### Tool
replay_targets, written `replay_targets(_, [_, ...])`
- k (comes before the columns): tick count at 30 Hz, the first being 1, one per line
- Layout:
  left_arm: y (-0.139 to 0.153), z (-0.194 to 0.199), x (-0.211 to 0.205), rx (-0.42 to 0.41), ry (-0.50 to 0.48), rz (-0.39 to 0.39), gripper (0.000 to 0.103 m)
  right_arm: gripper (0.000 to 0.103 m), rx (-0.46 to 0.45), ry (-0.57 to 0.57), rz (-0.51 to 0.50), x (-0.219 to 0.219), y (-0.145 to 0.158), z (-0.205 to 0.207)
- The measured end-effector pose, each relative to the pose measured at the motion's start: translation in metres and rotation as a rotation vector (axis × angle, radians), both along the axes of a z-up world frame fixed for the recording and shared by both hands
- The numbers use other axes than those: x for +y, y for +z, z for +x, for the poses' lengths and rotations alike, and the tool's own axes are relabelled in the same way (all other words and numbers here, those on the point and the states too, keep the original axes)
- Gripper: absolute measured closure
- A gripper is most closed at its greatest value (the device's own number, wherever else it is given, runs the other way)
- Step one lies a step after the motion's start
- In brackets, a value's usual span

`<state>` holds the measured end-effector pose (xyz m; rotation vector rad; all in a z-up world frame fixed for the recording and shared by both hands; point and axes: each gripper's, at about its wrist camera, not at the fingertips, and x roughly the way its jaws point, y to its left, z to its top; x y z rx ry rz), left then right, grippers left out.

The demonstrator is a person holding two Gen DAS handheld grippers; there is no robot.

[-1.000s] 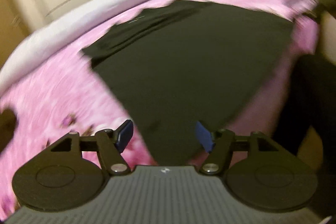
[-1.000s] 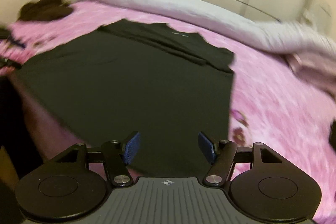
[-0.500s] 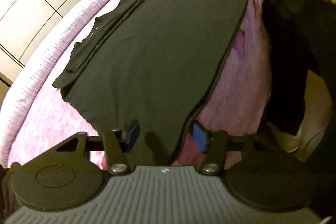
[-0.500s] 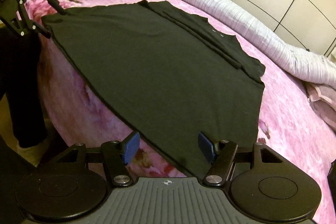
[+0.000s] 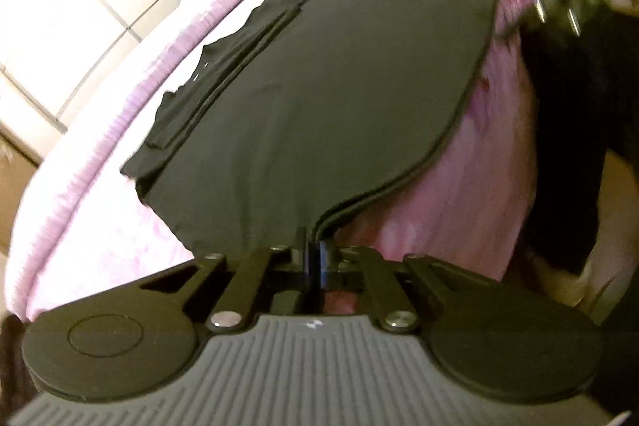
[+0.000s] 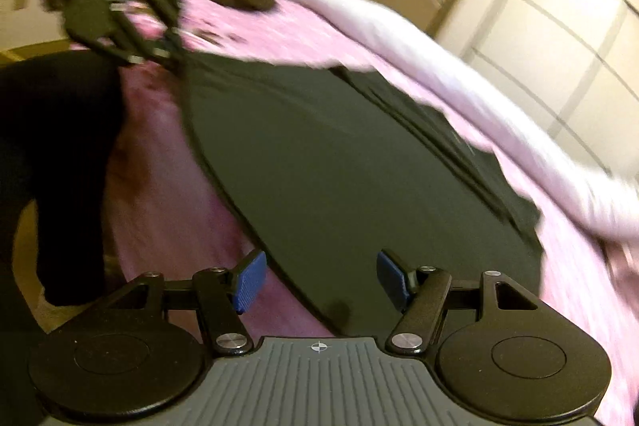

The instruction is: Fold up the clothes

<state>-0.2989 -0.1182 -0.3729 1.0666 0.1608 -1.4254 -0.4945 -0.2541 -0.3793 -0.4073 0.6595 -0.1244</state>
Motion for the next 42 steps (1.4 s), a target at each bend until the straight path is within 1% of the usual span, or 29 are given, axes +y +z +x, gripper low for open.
replay_targets(4, [0.016, 0.009, -0.004, 0.07, 0.04, -0.029, 0.099, 0.038, -0.03, 0.115, -0.063, 0.021, -0.013, 0.027])
replay_targets(6, [0.024, 0.012, -0.005, 0.098, 0.05, -0.04, 0.099, 0.038, -0.028, 0.135, -0.139, 0.026, -0.023, 0.036])
replay_targets(8, [0.03, 0.013, -0.004, 0.097, 0.048, -0.047, 0.099, 0.039, -0.038, 0.137, -0.218, 0.028, -0.031, 0.038])
replay_targets(9, [0.032, 0.014, -0.003, 0.092, 0.045, -0.049, 0.099, 0.039, -0.048, 0.132, -0.23, 0.025, -0.031, 0.035])
replay_targets(10, [0.034, 0.013, -0.002, 0.088, 0.041, -0.051, 0.099, 0.039, -0.061, 0.098, -0.262, 0.02, -0.031, 0.03])
replay_targets(12, [0.037, 0.012, 0.001, 0.085, 0.037, -0.058, 0.099, 0.044, -0.065, 0.023, -0.309, 0.004, -0.031, 0.018])
replay_targets(14, [0.037, 0.012, 0.002, 0.083, 0.032, -0.062, 0.099, 0.044, -0.029, -0.056, -0.319, -0.018, -0.031, 0.003])
replay_targets(17, [0.033, 0.013, 0.002, 0.074, 0.029, -0.059, 0.099, 0.045, 0.069, -0.119, -0.434, -0.05, -0.045, -0.022])
replay_targets(20, [0.028, 0.014, -0.002, 0.056, 0.032, -0.048, 0.099, 0.047, 0.131, -0.131, -0.548, -0.079, -0.055, -0.046])
replay_targets(22, [0.025, 0.014, -0.005, 0.044, 0.032, -0.043, 0.099, 0.055, 0.175, -0.126, -0.616, -0.091, -0.059, -0.056])
replay_targets(23, [0.024, 0.015, -0.006, 0.033, 0.028, -0.044, 0.099, 0.063, 0.196, -0.123, -0.626, -0.096, -0.059, -0.056])
replay_targets(24, [0.023, 0.015, -0.007, 0.015, 0.021, -0.046, 0.099, 0.074, 0.216, -0.12, -0.634, -0.101, -0.06, -0.057])
replay_targets(25, [0.022, 0.015, -0.007, -0.002, 0.014, -0.048, 0.1, 0.082, 0.232, -0.123, -0.628, -0.104, -0.059, -0.055])
replay_targets(26, [0.023, 0.016, -0.007, -0.018, 0.006, -0.047, 0.1, 0.101, 0.247, -0.127, -0.622, -0.107, -0.058, -0.053])
replay_targets(27, [0.024, 0.016, -0.007, -0.033, -0.001, -0.043, 0.1, 0.101, 0.259, -0.13, -0.615, -0.111, -0.056, -0.051])
replay_targets(30, [0.039, 0.016, 0.002, -0.065, -0.033, -0.05, 0.1, 0.101, 0.238, -0.15, -0.606, -0.114, -0.038, -0.056])
replay_targets(33, [0.063, 0.014, 0.024, -0.052, -0.082, -0.064, 0.101, 0.102, 0.203, -0.186, -0.606, -0.11, -0.007, -0.065])
replay_targets(35, [0.074, 0.013, 0.042, -0.053, -0.094, -0.065, 0.101, 0.102, 0.182, -0.2, -0.601, -0.103, 0.013, -0.072])
replay_targets(38, [0.091, 0.003, 0.073, -0.017, -0.117, -0.056, 0.101, 0.102, 0.157, -0.189, -0.611, -0.075, 0.038, -0.086])
replay_targets(42, [0.118, -0.014, 0.117, 0.056, -0.163, -0.032, 0.101, 0.102, 0.161, -0.195, -0.594, -0.032, 0.061, -0.124])
